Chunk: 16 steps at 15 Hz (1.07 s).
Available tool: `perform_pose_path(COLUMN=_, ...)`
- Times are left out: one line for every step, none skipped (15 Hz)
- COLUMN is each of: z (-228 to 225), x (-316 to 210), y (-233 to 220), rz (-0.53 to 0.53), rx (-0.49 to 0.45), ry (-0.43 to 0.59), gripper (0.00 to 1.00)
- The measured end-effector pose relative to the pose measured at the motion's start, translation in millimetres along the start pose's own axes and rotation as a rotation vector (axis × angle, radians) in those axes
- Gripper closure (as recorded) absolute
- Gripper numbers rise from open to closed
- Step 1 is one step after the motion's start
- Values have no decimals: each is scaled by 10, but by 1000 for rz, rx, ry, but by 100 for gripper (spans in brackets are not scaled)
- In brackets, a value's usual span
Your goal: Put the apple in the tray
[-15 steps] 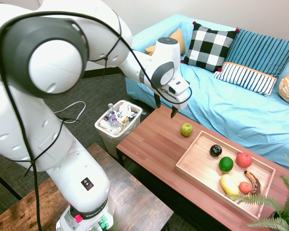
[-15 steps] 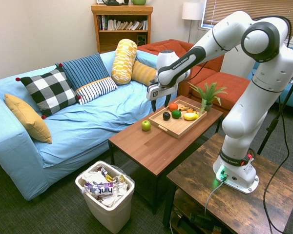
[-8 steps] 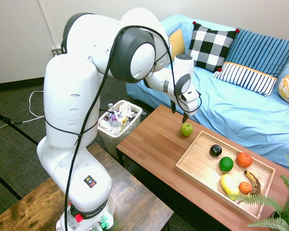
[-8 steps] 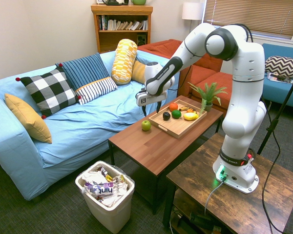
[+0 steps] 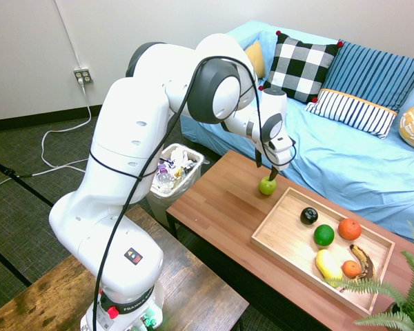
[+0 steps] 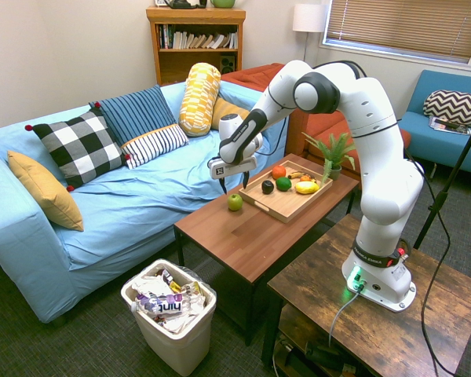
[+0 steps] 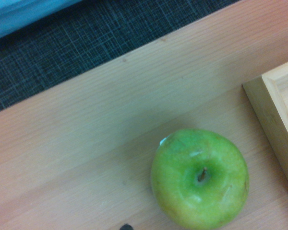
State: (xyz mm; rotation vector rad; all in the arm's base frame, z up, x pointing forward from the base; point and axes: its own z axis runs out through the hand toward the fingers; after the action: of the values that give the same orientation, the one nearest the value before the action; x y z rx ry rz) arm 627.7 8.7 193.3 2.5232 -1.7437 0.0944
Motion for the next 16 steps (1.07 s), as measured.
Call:
perform_pose_path(z=44, x=16, y=-33, rz=8, rx=-9, ry=-4, gripper=0)
perform_pose_path(z=97, x=31, y=-62, rz=15, rx=-18, ry=-9, gripper=0)
perform_pose_path(z=153, x=45, y=-87, rz=19, rx=-30, ry=-12, gripper=0)
perform_pose_path(z=211, x=52, y=-111, rz=24, rx=-39, ry=-16, gripper=0)
perform_pose_path(z=280, x=55, y=-131, rz=27, rx=-47, ry=-20, gripper=0)
perform_pose_path(z=360, x=57, y=-140, rz=31, rx=-55, ry=-22, gripper=0)
perform_pose_path(z=433, x=66, y=-150, rz=35, rx=-61, ry=-23, gripper=0)
perform_pose_path(z=511, x=78, y=-159, rz=40, rx=-68, ry=-23, gripper=0)
perform_pose_path(z=574, x=93, y=-175, rz=48, rx=-73, ry=-20, gripper=0)
perform_pose_path(z=627, x=101, y=-193, rz=54, rx=-77, ry=-19, gripper=0)
perform_pose_path(z=681, x=100, y=-210, rz=58, rx=-80, ry=-21, gripper=0)
perform_pose_path(z=747, x=89, y=-222, rz=59, rx=-84, ry=-23, gripper=0)
perform_pose_path(z=800, x=80, y=-236, rz=60, rx=-88, ry=-24, gripper=100)
perform_pose_path(z=856, x=68, y=-244, rz=61, rx=-92, ry=-25, gripper=100)
perform_pose_path(z=894, x=70, y=-257, rz=66, rx=-93, ry=-25, gripper=100)
perform_pose_path(z=923, x=89, y=-267, rz=72, rx=-94, ry=-24, gripper=100)
